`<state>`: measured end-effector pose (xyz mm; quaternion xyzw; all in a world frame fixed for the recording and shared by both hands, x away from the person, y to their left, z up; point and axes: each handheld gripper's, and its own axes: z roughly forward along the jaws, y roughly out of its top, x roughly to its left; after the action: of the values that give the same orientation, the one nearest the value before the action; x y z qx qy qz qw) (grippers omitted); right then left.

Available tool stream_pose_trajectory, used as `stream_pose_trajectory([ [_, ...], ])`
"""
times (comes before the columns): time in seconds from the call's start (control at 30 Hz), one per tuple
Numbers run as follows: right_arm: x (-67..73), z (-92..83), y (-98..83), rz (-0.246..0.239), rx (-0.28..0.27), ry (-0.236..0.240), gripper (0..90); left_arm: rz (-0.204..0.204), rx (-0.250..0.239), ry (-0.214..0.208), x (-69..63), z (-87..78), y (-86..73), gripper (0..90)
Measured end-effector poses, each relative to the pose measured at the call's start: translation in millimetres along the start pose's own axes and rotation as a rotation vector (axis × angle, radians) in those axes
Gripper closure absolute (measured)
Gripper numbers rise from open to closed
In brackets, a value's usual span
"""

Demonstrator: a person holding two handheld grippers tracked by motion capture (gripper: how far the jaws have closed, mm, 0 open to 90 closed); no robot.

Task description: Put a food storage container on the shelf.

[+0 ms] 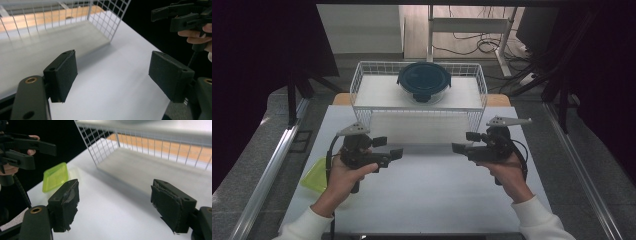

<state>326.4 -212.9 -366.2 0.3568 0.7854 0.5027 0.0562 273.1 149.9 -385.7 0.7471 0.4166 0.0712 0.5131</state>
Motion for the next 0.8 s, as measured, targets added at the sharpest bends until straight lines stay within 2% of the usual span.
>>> stream_pose_trajectory([
  [0.17,-2.9,-1.4,-25.4,0.024,0.032,-0.036,22.9,0.003,0.056,0.008,-2.6,4.2,-25.5,23.5],
  [0.33,-4.7,1.3,-53.1,0.05,0.068,-0.031,23.4,0.0,0.101,0.021,-4.7,4.2,-49.3,23.6],
  [0.53,-5.4,3.6,-79.0,0.062,0.111,-0.034,23.5,0.005,0.148,0.064,-5.3,7.4,-71.3,23.8],
  [0.7,-5.2,4.2,-88.6,0.053,0.135,-0.044,23.5,-0.01,0.174,0.079,-4.0,8.9,-83.5,23.8],
  [0.8,-4.9,4.5,-91.8,0.055,0.143,-0.044,23.5,-0.002,0.187,0.092,-4.3,9.8,-87.4,23.9],
])
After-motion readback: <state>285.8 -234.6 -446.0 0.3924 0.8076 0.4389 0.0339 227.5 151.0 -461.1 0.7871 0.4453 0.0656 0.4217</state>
